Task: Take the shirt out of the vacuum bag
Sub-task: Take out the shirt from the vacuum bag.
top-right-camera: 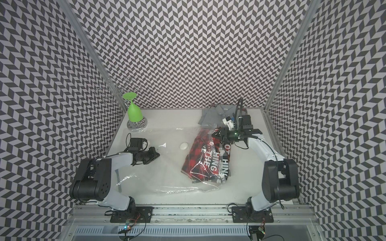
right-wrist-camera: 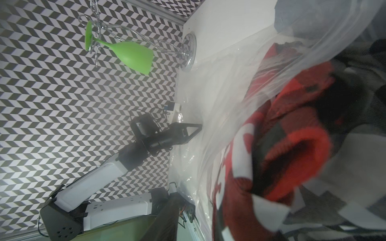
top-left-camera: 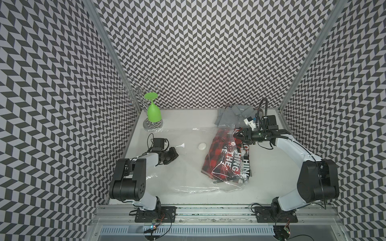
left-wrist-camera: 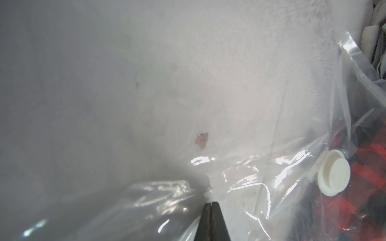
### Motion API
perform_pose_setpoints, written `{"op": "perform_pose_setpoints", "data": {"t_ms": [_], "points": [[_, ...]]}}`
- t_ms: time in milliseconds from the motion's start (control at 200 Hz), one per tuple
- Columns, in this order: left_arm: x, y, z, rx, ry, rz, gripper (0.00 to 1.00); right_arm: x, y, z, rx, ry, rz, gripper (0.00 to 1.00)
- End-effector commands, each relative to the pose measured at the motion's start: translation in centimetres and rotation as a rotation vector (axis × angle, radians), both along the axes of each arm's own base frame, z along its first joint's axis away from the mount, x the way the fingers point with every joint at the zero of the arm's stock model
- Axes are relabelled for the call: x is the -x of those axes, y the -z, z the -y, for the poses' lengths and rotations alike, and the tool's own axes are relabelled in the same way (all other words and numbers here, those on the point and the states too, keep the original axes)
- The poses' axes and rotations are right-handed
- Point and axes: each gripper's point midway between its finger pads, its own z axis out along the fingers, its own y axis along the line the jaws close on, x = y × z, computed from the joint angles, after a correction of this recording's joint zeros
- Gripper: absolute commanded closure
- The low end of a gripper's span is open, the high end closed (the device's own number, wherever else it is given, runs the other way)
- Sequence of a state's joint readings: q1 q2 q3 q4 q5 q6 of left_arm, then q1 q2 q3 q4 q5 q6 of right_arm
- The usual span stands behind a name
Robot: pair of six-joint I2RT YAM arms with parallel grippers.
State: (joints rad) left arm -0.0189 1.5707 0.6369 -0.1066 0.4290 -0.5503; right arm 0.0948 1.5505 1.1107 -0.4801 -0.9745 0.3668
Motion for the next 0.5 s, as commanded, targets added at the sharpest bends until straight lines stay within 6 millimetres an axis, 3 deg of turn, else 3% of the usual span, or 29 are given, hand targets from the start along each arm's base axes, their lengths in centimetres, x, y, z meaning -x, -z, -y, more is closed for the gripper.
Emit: {"op": "perform_pose_setpoints", "data": {"t_ms": [0,260,491], "points": [[5.8,5.3,-1.9,-0.109,-0.029,-0.259,1.0,-0.4,0.5,0.6,0.064,-0.001,0.027,0.48],[5.8,5.3,-1.6,-0.102,-0.02,-0.256,1.0,-0.9,2.1,1.7,0.18,0.03,-0.003,0.49],[5.8,5.3,-1.5,-0.098,-0.016,-0.254,1.0,-0.8,2.3,1.8,0.203,0.021,0.002,0.45]]}}
